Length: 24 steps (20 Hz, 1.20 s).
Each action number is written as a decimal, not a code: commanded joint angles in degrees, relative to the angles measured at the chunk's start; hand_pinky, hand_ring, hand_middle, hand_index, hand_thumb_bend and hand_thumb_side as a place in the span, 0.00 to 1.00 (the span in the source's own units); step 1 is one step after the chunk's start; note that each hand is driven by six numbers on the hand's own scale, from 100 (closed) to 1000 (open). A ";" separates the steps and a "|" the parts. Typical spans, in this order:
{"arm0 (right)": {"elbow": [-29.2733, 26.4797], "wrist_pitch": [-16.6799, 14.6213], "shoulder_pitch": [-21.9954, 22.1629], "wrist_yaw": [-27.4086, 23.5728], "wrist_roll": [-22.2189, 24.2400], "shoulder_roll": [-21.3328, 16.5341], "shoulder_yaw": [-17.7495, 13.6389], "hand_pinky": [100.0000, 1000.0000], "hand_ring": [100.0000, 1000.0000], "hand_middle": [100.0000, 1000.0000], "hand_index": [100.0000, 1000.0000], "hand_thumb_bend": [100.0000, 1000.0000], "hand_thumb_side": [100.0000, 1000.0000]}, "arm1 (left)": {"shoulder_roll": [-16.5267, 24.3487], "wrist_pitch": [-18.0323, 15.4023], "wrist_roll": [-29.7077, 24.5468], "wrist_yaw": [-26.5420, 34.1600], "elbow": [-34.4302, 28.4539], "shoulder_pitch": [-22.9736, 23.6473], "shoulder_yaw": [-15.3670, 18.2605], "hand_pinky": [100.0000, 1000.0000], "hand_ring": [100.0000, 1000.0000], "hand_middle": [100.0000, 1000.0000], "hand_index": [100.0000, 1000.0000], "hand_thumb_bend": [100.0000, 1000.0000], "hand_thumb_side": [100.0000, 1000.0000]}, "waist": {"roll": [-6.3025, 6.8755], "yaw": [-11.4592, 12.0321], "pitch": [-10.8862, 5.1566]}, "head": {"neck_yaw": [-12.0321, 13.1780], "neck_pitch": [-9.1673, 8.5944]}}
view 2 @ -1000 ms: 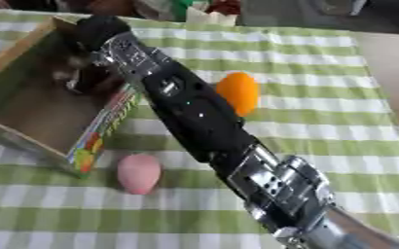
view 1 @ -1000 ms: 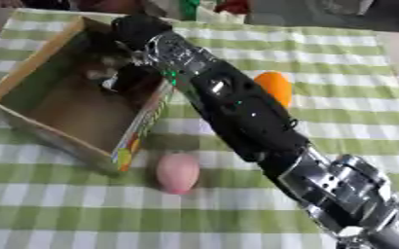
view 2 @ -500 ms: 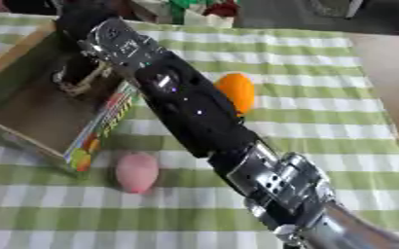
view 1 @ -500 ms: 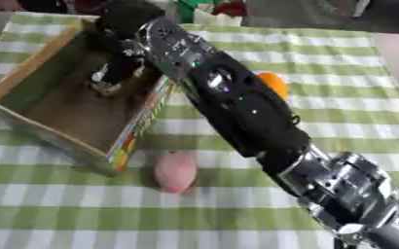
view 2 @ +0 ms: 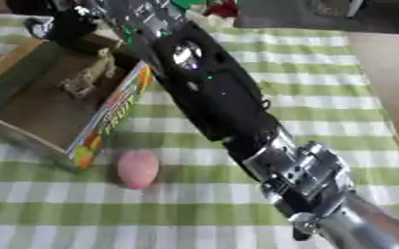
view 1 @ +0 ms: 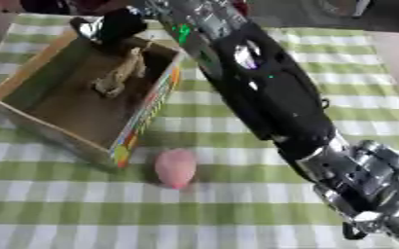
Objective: Pick up objects on the table and place them in the box.
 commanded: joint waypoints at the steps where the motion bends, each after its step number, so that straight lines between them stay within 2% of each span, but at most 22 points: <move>1: -4.23 -0.67 -0.17 -2.79 2.12 -4.13 0.14 0.82 0.94 0.83 0.84 0.29 0.87 | 2.08 0.25 0.13 -0.20 -0.78 -0.01 0.83 0.74 0.74 0.76 0.87 0.04 1.00 | 0.72 -0.32 -1.75 | 0.95 1.06; 7: -10.93 0.17 4.02 -7.26 6.38 -11.23 -0.12 0.83 0.94 0.83 0.85 0.32 0.88 | 2.33 0.53 0.37 -0.35 -0.78 0.86 1.06 0.74 0.74 0.76 0.87 0.04 1.00 | 1.22 -1.62 -2.02 | 0.38 2.69; 12: -16.90 3.10 7.92 -11.05 8.16 -16.91 -1.62 0.84 0.94 0.83 0.86 0.33 0.88 | 2.38 0.71 0.45 -0.37 -0.78 1.30 1.13 0.74 0.74 0.76 0.87 0.04 1.00 | 1.80 -2.24 -1.93 | -1.03 2.65; 17: -20.90 6.13 11.40 -14.85 8.99 -21.58 -3.14 0.84 0.94 0.83 0.86 0.37 0.88 | 2.44 0.93 0.46 -0.40 -0.78 1.78 1.16 0.74 0.74 0.76 0.87 0.03 1.00 | 2.29 -3.06 -1.80 | -0.59 2.30; 18: -21.36 6.67 12.12 -15.61 9.12 -22.48 -3.45 0.84 0.94 0.83 0.87 0.32 0.81 | 2.46 0.98 0.45 -0.41 -0.78 1.88 1.16 0.74 0.74 0.76 0.87 0.03 1.00 | 2.36 -3.15 -1.77 | -0.45 2.22; 19: -21.66 7.22 12.83 -16.37 9.26 -23.36 -3.74 0.84 0.95 0.84 0.87 0.39 0.88 | 2.49 1.02 0.46 -0.41 -0.78 1.95 1.16 0.74 0.74 0.76 0.87 0.03 1.00 | 2.43 -3.21 -1.74 | -0.30 2.14; 24: -21.35 9.32 16.06 -20.24 9.95 -27.14 -4.80 0.85 0.95 0.84 0.88 0.49 0.89 | 2.57 1.15 0.47 -0.48 -0.78 2.02 1.23 0.74 0.74 0.76 0.87 0.03 1.00 | 2.59 -3.30 -1.64 | 0.05 2.24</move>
